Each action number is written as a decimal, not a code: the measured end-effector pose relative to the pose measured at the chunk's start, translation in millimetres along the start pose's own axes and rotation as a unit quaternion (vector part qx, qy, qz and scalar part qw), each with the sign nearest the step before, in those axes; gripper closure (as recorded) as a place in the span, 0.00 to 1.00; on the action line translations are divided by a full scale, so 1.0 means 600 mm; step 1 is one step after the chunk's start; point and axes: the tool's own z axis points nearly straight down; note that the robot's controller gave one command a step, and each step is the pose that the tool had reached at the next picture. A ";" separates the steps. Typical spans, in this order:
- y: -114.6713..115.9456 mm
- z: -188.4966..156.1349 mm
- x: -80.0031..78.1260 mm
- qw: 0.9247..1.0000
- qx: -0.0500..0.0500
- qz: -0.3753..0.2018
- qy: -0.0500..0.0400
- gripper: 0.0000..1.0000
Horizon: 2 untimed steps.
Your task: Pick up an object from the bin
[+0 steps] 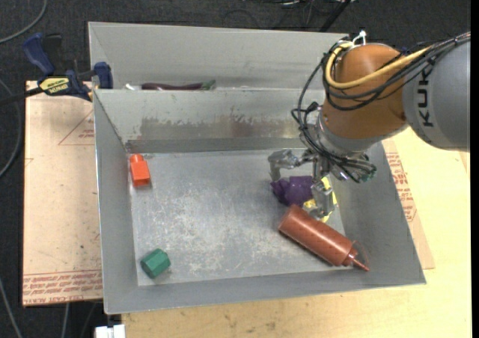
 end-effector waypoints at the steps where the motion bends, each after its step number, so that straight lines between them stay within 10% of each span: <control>1: -0.018 -0.008 -0.030 0.994 0.000 -0.111 -0.002 0.00; 2: -0.039 0.005 -0.029 0.998 0.001 -0.068 -0.003 0.00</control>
Offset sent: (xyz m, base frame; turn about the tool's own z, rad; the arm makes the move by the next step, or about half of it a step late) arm 0.0262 -0.0130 -0.0065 -0.1285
